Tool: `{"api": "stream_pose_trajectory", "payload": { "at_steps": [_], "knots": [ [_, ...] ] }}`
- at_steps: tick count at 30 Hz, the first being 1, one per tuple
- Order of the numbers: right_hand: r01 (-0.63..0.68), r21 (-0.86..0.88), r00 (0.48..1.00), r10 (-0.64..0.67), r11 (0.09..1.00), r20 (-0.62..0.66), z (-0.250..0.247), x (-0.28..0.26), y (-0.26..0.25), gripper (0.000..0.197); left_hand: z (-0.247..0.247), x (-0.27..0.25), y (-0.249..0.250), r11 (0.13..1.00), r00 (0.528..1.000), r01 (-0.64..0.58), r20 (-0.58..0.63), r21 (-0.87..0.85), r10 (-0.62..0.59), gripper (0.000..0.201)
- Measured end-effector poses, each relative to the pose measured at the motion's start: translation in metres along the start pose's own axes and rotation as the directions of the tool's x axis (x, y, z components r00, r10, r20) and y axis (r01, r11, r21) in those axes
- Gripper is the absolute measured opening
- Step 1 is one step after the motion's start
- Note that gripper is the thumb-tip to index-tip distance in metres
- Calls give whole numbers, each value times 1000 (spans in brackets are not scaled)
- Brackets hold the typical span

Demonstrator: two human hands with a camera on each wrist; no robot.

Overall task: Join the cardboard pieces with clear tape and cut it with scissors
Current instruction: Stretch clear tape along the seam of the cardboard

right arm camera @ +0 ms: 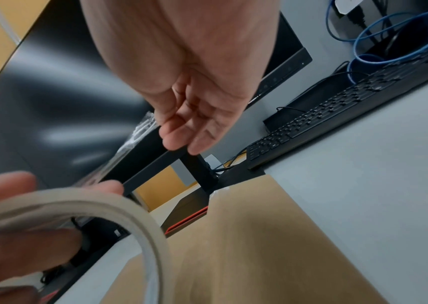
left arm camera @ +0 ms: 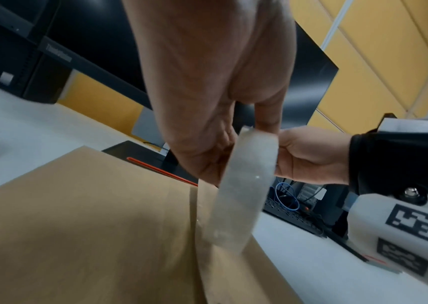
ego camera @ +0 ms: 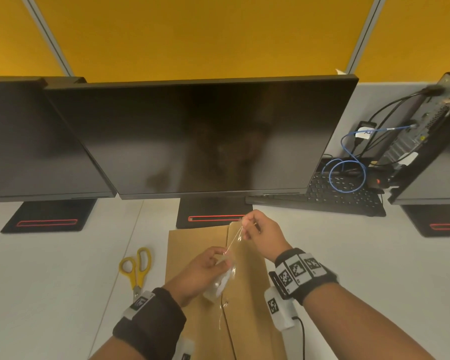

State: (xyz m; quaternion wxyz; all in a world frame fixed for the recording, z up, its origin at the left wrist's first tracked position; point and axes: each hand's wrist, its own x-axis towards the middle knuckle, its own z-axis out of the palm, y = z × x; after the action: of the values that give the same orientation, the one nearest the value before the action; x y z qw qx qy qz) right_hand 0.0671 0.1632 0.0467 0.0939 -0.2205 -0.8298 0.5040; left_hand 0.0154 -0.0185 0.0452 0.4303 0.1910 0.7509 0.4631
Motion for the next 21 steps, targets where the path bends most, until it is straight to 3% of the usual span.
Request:
{"api": "stream_pose_trajectory", "payload": {
  "at_steps": [4, 10, 15, 21],
  "knots": [
    [-2, 5, 999, 3, 1000, -50, 5, -1, 0, 13, -1, 4, 5, 989, 989, 83, -130, 119, -68, 31],
    [-7, -32, 1000, 6, 999, -31, 7, 1, 5, 15, -9, 9, 0, 888, 961, 273, -66, 369, -268, 56],
    [-46, -74, 998, 49, 996, 49, 4, 10, 17, 13, -4, -6, 3, 983, 979, 181, 99, 9, -181, 38],
    [-59, -85, 998, 60, 995, 16, 2, 22, 20, 14, -5, -11, -3, 978, 983, 143, 138, -151, -122, 52]
  ]
}}
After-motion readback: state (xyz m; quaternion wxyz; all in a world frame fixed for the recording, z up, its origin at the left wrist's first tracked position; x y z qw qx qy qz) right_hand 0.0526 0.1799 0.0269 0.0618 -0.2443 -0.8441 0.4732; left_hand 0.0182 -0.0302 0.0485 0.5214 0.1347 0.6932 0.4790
